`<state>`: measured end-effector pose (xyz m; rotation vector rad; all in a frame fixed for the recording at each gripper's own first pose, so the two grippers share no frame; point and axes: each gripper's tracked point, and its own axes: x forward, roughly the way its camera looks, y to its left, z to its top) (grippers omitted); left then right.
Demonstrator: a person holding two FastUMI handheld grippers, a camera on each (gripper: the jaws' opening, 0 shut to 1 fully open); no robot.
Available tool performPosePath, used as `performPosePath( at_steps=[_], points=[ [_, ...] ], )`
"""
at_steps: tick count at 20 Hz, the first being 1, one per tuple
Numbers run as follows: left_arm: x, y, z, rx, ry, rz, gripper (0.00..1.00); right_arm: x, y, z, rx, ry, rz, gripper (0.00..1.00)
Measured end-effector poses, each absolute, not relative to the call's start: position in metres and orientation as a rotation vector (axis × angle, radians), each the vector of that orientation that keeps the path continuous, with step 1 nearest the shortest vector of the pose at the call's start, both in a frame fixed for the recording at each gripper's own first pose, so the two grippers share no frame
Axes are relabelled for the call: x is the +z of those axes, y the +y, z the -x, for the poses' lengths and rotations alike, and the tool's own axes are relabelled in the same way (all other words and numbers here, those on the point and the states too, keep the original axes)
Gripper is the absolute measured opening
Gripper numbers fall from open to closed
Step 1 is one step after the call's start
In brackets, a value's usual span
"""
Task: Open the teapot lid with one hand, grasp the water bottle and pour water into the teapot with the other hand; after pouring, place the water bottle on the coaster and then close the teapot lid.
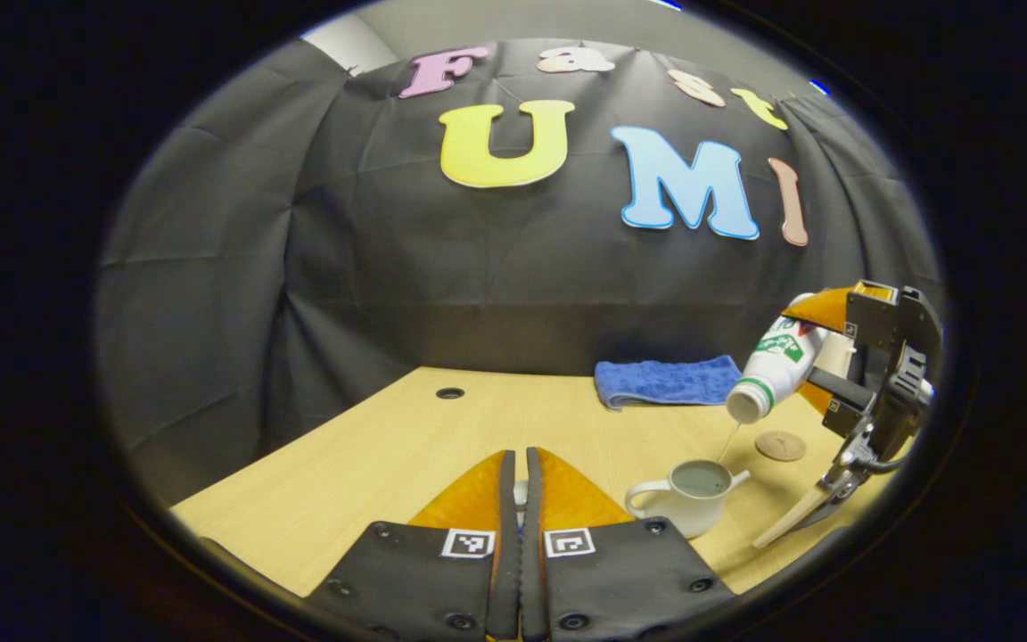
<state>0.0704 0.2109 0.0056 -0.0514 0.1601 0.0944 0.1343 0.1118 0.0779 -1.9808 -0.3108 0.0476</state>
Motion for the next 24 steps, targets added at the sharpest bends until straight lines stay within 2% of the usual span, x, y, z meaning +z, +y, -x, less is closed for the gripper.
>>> performPosePath(
  at_steps=[2, 5, 6, 7, 17, 18, 20, 21, 24],
  points=[
    [0.005, 0.210, -0.070, 0.095, 0.160, 0.052, 0.10, 0.079, 0.113, -0.134, 0.051, -0.315, 1.991, 0.78],
    [0.005, 0.212, -0.069, 0.095, 0.162, 0.054, 0.11, 0.078, 0.116, -0.134, 0.063, -0.322, 2.005, 0.81],
    [0.004, 0.211, -0.070, 0.095, 0.164, 0.053, 0.07, 0.078, 0.117, -0.134, 0.065, -0.327, 2.009, 0.81],
    [0.003, 0.211, -0.070, 0.095, 0.165, 0.053, 0.11, 0.078, 0.118, -0.134, 0.066, -0.330, 2.014, 0.81],
    [0.002, 0.211, -0.069, 0.094, 0.170, 0.051, 0.11, 0.085, 0.125, -0.133, 0.055, -0.388, 2.070, 0.80],
    [0.002, 0.211, -0.069, 0.094, 0.171, 0.050, 0.07, 0.085, 0.125, -0.133, 0.058, -0.392, 2.072, 0.80],
    [0.001, 0.210, -0.069, 0.093, 0.172, 0.050, 0.06, 0.086, 0.128, -0.132, 0.057, -0.406, 2.085, 0.81],
    [0.002, 0.211, -0.068, 0.094, 0.173, 0.049, 0.11, 0.086, 0.129, -0.131, 0.055, -0.414, 2.093, 0.81],
    [0.001, 0.211, -0.069, 0.093, 0.173, 0.047, 0.10, 0.087, 0.132, -0.130, 0.054, -0.434, 2.114, 0.81]
  ],
)
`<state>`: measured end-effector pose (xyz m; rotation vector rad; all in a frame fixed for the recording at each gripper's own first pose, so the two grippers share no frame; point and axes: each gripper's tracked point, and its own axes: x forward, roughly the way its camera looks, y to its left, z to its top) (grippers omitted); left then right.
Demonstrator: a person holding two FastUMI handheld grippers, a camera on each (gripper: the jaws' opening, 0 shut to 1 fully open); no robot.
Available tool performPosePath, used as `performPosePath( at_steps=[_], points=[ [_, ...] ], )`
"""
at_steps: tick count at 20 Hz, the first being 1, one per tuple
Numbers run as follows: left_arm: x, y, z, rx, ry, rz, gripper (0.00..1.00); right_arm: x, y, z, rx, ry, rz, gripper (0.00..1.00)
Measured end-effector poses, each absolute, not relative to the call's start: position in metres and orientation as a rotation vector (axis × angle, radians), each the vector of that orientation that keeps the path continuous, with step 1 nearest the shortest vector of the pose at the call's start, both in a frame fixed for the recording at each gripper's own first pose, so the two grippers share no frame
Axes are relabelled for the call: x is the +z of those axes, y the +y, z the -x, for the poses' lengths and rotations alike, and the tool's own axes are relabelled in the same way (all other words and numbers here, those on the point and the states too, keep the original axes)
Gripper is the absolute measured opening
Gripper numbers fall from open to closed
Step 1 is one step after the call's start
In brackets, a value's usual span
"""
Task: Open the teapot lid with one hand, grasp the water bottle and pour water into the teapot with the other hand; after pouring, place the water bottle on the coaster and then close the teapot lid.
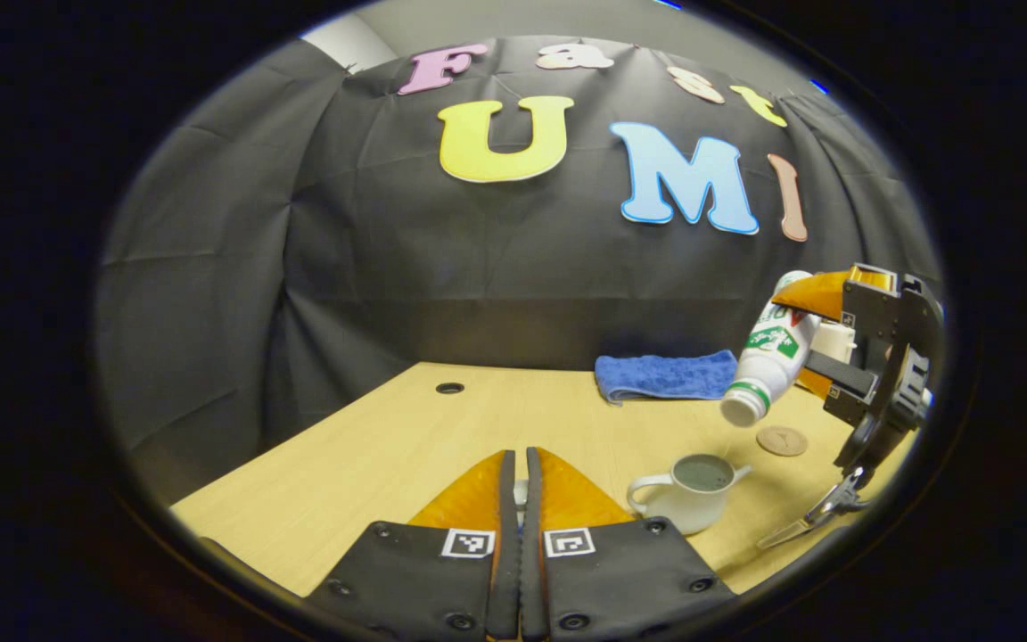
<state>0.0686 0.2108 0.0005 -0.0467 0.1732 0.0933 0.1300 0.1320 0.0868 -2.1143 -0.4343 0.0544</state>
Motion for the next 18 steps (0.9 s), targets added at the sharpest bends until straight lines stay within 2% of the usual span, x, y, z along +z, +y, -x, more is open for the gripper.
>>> performPosePath(
  at_steps=[5, 6, 7, 8, 10, 15, 16, 17, 18],
  points=[
    [0.002, 0.211, -0.068, 0.092, 0.175, 0.044, 0.06, 0.087, 0.134, -0.129, 0.056, -0.441, 2.126, 0.81],
    [0.001, 0.211, -0.069, 0.092, 0.176, 0.043, 0.02, 0.087, 0.133, -0.130, 0.057, -0.439, 2.124, 0.81],
    [0.001, 0.210, -0.069, 0.091, 0.176, 0.043, 0.02, 0.087, 0.133, -0.131, 0.060, -0.438, 2.122, 0.81],
    [0.000, 0.209, -0.070, 0.090, 0.177, 0.042, 0.06, 0.087, 0.134, -0.130, 0.061, -0.441, 2.123, 0.81],
    [0.000, 0.208, -0.069, 0.087, 0.178, 0.042, 0.06, 0.086, 0.134, -0.130, 0.064, -0.442, 2.124, 0.81],
    [0.004, 0.207, -0.070, 0.084, 0.172, 0.044, 0.06, 0.060, 0.123, -0.138, 0.193, -0.316, 1.945, 0.81],
    [0.004, 0.207, -0.070, 0.084, 0.171, 0.047, 0.11, 0.054, 0.121, -0.138, 0.216, -0.291, 1.901, 0.81],
    [0.005, 0.207, -0.070, 0.084, 0.169, 0.051, 0.06, 0.048, 0.119, -0.137, 0.236, -0.264, 1.860, 0.81],
    [0.006, 0.208, -0.069, 0.085, 0.167, 0.055, 0.06, 0.043, 0.118, -0.137, 0.249, -0.246, 1.822, 0.81]
  ],
)
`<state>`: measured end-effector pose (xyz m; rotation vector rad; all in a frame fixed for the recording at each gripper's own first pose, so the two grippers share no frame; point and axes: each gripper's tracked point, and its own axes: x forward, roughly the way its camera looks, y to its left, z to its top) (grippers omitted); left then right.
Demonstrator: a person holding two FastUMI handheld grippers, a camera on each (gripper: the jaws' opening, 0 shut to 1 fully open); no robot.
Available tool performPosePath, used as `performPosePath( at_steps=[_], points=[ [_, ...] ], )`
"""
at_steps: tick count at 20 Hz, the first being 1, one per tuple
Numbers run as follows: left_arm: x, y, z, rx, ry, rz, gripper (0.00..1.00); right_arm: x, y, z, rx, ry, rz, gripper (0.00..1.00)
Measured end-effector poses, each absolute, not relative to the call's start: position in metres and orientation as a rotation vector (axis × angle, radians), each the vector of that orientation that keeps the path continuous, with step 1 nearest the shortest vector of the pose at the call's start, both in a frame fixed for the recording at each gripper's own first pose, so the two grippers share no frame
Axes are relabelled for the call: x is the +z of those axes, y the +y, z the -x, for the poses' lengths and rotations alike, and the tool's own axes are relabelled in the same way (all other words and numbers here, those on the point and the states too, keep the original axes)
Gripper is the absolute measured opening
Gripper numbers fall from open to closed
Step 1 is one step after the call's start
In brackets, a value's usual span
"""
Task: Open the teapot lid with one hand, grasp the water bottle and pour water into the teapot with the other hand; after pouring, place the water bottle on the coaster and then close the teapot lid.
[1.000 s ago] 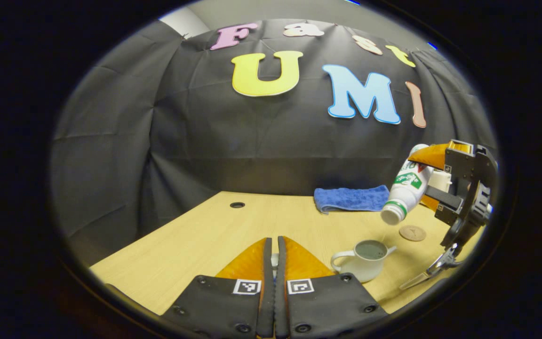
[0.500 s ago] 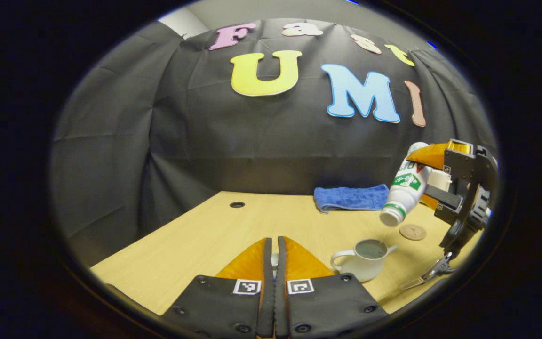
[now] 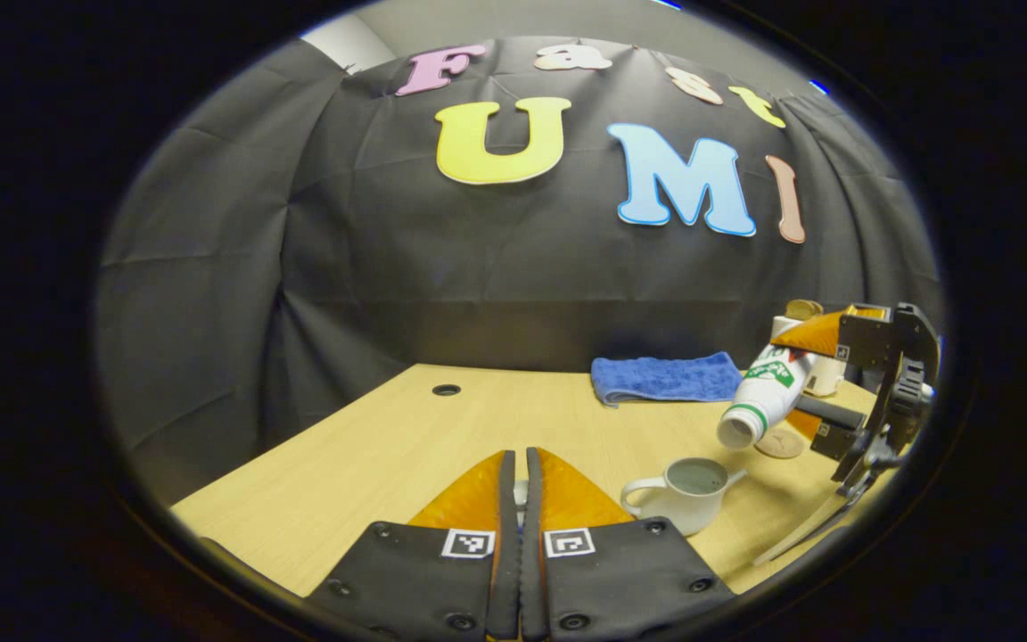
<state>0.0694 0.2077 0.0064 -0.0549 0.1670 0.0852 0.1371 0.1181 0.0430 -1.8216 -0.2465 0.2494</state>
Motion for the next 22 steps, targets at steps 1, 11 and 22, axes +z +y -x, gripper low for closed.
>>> performPosePath(
  at_steps=[1, 11, 22],
  points=[
    [0.007, 0.209, -0.070, 0.085, 0.166, 0.060, 0.06, 0.038, 0.117, -0.135, 0.259, -0.231, 1.782, 0.81],
    [0.006, 0.191, -0.077, 0.024, 0.163, 0.101, 0.11, 0.014, 0.096, -0.113, 0.269, -0.028, 1.224, 0.81],
    [0.016, 0.142, -0.104, -0.093, 0.160, 0.161, 0.11, 0.027, 0.040, -0.093, 0.219, 0.161, 0.640, 0.81]
  ],
)
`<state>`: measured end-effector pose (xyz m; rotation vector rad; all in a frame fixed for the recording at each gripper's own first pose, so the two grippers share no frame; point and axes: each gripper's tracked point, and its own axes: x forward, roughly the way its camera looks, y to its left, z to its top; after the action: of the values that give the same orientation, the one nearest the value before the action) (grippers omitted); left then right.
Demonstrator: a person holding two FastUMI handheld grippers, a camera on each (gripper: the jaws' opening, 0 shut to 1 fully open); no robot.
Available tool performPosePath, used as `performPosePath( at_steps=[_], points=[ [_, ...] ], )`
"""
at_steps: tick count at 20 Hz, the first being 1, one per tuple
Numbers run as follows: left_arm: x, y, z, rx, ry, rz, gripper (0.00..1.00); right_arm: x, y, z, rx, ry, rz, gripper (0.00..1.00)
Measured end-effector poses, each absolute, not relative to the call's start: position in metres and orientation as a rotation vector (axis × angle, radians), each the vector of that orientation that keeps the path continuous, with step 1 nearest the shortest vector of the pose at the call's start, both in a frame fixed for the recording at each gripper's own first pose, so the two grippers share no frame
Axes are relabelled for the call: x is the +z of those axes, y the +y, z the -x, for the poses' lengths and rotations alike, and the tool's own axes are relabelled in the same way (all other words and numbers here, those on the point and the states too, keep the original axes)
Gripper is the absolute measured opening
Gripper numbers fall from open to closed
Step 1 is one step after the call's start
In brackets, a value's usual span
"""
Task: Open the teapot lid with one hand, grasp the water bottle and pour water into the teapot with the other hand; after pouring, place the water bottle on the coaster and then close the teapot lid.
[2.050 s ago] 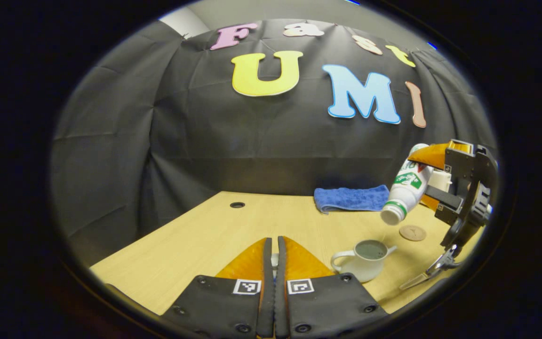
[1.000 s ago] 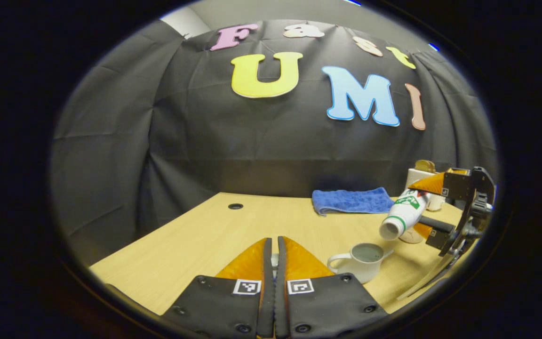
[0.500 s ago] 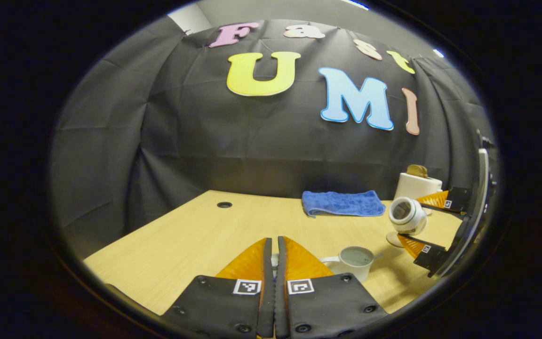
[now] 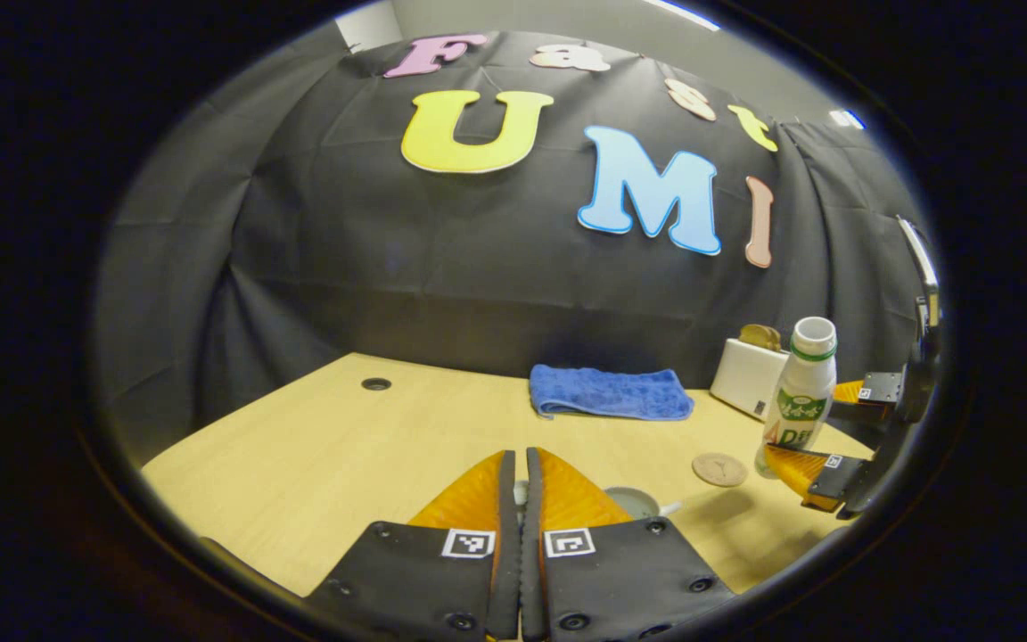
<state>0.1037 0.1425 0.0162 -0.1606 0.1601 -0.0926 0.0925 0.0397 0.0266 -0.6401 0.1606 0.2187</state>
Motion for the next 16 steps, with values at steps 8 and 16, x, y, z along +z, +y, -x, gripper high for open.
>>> performPosePath(
  at_steps=[8, 16],
  points=[
    [0.021, 0.083, -0.119, -0.170, 0.139, 0.096, 0.11, 0.024, 0.001, -0.095, 0.159, 0.206, 0.533, 0.81],
    [0.007, 0.052, -0.124, -0.198, 0.133, -0.001, 0.06, 0.031, -0.015, -0.094, 0.148, 0.198, 0.521, 0.81]
  ],
)
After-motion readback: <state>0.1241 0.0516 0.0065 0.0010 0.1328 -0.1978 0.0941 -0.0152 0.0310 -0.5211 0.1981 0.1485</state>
